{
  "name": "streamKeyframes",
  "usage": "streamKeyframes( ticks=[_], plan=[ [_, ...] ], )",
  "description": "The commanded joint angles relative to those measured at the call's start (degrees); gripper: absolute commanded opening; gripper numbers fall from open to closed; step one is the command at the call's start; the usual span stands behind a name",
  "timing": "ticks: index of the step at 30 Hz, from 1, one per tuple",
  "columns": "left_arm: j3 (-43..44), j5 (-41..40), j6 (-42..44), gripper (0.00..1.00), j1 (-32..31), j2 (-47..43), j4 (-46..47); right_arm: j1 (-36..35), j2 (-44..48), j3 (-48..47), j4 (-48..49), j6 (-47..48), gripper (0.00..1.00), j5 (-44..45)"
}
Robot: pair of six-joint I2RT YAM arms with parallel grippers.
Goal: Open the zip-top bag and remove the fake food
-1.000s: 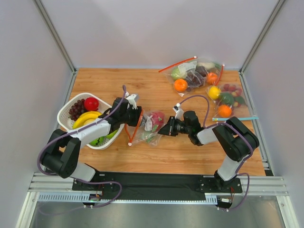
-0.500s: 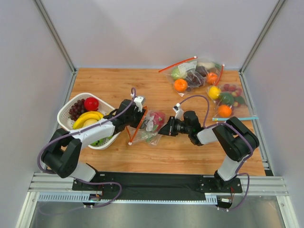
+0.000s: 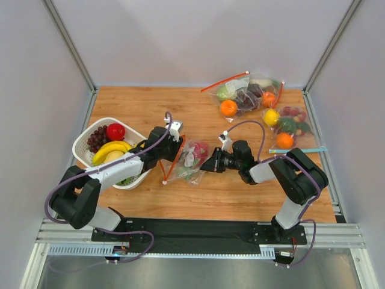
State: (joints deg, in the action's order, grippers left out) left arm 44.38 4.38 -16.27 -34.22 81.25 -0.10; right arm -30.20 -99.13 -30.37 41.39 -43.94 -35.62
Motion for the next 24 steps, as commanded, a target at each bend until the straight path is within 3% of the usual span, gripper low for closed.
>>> streamKeyframes(
  ticks=[1, 17, 24],
  plan=[
    [1.06, 0.80, 1.24, 0.41, -0.24, 2.06, 3.44, -0.04, 1.92, 0.05, 4.14, 0.00, 0.00, -0.86],
    [3.52, -1.66, 1.86, 0.41, -2.96, 9.53, 4.14, 0.05, 2.54, 0.22, 3.26, 0.44, 0.00, -0.33],
    [3.26, -1.48, 0.80, 0.19, -3.22, 8.22, 4.49, 0.05, 3.94, 0.14, -0.16, 2.19, 0.00, 1.16]
  ],
)
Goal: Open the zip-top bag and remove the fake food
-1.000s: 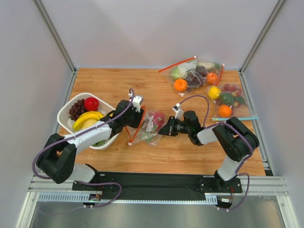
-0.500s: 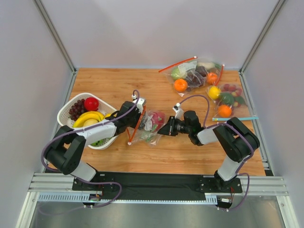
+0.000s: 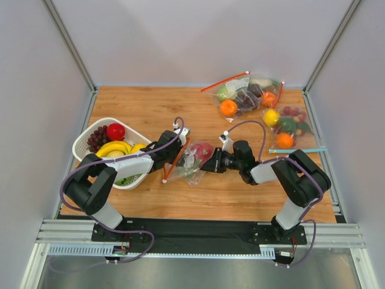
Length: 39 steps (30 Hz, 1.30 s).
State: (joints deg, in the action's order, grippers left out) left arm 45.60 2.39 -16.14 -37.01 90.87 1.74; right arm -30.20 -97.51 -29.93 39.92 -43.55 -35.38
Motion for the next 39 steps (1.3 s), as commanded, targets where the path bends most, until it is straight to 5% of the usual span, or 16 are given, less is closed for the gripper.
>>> streamKeyframes(
  ticks=[1, 8, 18, 28, 39],
  plan=[
    [1.95, 0.42, 0.76, 0.15, -0.43, -1.75, 2.57, 0.05, 2.24, -0.21, 1.21, 1.80, 0.00, 0.92],
    [0.19, 0.42, 0.23, 0.00, -0.34, -8.23, 2.22, 1.88, 3.73, 0.49, -3.79, 2.50, 0.00, 4.52],
    [-2.27, 8.76, -6.00, 0.00, 2.03, -16.34, 4.15, 6.82, 7.34, 1.19, -11.87, 6.81, 0.00, 6.90],
    [-6.40, 22.64, -16.80, 0.00, 9.15, -20.55, 16.19, 7.61, 6.46, 0.14, -15.40, 9.80, 0.00, 9.45],
    [-8.42, 23.09, -16.20, 0.00, 9.68, -21.79, 15.13, 9.54, 5.58, -1.53, -17.77, 12.08, 0.00, 10.15]
  ],
)
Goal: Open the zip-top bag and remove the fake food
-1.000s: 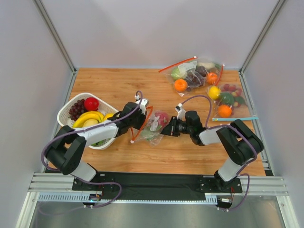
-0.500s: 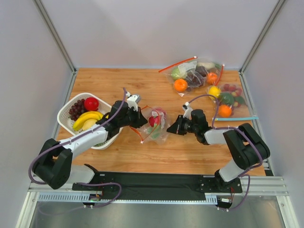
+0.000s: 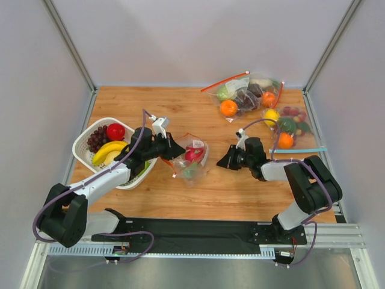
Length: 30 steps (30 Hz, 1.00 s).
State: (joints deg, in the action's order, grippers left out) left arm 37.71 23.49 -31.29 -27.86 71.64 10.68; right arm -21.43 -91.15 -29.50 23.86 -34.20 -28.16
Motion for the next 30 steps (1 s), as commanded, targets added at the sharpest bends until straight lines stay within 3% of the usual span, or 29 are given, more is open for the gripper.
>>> streamKeyframes(
  ticks=[1, 6, 12, 19, 22, 23, 30],
  plan=[
    [-0.97, 2.18, -1.32, 0.00, 0.52, -2.47, 6.55, 0.95, -0.87, -2.32, -1.88, 3.34, 0.00, 3.03],
    [-4.57, 0.08, -2.20, 0.00, 0.43, -2.12, 8.21, 2.18, -1.48, -4.34, -2.68, 3.61, 0.00, 1.10],
    [-6.60, -3.09, -1.76, 0.00, -0.09, 1.57, 9.10, 0.87, 4.13, -3.38, -5.57, 6.14, 0.00, -1.28],
    [-5.29, -5.38, 0.96, 0.00, -2.55, 3.16, 7.87, -4.58, 12.93, -0.48, -12.08, 8.10, 0.10, 3.29],
    [-3.27, -8.10, 4.03, 0.21, -4.74, 2.46, 3.40, -4.59, 13.28, 1.19, -10.77, 7.04, 0.13, 3.29],
    [-2.74, -8.80, 4.65, 0.33, -5.10, 2.19, 1.56, -4.58, 13.11, 1.28, -10.59, 6.95, 0.14, 3.12],
    [-0.54, -16.25, 11.06, 0.47, -6.94, -1.14, -7.59, -5.28, 12.05, 0.84, -10.85, 7.04, 0.19, 2.06]
  ],
)
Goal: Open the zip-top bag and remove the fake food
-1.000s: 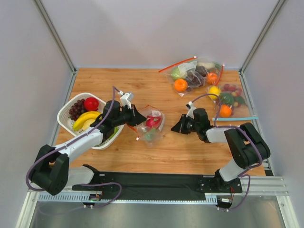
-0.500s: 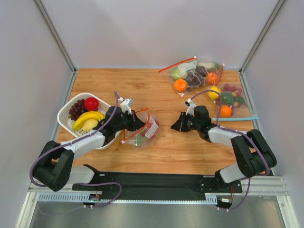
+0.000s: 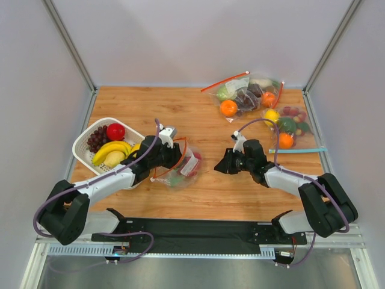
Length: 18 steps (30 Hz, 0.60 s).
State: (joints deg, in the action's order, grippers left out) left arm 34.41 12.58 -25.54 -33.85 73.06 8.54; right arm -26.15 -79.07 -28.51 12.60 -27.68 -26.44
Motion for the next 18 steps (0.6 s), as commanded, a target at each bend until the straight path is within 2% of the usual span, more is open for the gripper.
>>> streamKeyframes(
  ticks=[1, 9, 16, 18],
  plan=[
    [2.76, -6.33, 6.11, 0.48, -1.66, -2.92, -6.15, -0.65, 0.05, 0.03, 0.32, 0.52, 0.19, 0.42],
    [3.20, -10.82, 9.72, 0.51, -3.59, -4.06, -10.12, -1.62, 0.49, 0.91, 0.93, -0.44, 0.20, 0.60],
    [1.45, -9.77, 9.90, 0.52, -4.03, -4.85, -10.47, -2.06, 0.32, 1.18, 1.55, -0.79, 0.20, 0.42],
    [1.01, -11.95, 10.16, 0.52, -4.65, -6.52, -10.64, -2.15, -0.03, 1.18, 1.64, -0.88, 0.20, 0.33]
  ],
)
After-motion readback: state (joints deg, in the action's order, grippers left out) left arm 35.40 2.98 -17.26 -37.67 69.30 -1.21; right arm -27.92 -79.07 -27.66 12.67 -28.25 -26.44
